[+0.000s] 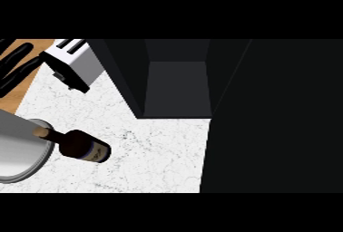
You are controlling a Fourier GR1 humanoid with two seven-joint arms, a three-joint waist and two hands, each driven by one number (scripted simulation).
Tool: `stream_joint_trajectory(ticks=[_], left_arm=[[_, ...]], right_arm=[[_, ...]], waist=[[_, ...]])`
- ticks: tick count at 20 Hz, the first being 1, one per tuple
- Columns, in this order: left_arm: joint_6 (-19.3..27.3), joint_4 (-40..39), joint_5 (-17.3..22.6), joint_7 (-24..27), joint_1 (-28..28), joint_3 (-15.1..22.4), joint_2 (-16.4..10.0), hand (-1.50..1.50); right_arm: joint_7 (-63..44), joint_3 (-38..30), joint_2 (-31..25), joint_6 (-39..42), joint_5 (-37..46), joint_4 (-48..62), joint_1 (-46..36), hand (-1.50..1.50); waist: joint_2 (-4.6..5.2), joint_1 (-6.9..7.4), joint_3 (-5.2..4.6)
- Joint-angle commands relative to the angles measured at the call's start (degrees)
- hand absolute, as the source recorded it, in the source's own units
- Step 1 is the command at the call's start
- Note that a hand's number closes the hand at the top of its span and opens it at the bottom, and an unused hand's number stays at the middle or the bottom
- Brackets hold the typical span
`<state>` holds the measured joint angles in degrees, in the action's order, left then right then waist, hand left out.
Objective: Pick up the wine, place it into the cabinet and close the cabinet
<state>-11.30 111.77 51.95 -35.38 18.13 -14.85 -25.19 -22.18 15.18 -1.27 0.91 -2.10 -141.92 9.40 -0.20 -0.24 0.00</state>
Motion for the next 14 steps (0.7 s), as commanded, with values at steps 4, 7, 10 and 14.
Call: stream_joint_trajectory(ticks=[4,7,10,14], left_arm=[[4.8,1.52,8.56,-9.14,4.02,-5.84,-6.33,-1.5],[5.18,0.5,1.85,-6.0,3.25,-1.56,-2.99,-1.5],[3.93,-0.49,2.85,-6.53,3.6,-2.24,-3.65,-1.5],[3.66,2.87,3.48,-8.29,-0.16,-3.35,-4.44,-1.5]], right_arm=[[-9.54,1.87,-0.87,-3.77,2.5,-8.77,-2.63,-1.5],[-7.61,10.03,0.41,-5.65,8.2,-8.17,-0.77,-1.5],[-8.47,12.56,0.47,-7.78,10.89,-7.7,-1.1,-1.5],[-12.26,14.29,0.35,-11.19,13.39,-9.45,-4.13,-1.5]], waist=[[-0.04,0.37,-0.01],[0.02,-0.08,-0.01],[-0.01,-0.17,-0.03],[-0.21,-0.02,-0.07]])
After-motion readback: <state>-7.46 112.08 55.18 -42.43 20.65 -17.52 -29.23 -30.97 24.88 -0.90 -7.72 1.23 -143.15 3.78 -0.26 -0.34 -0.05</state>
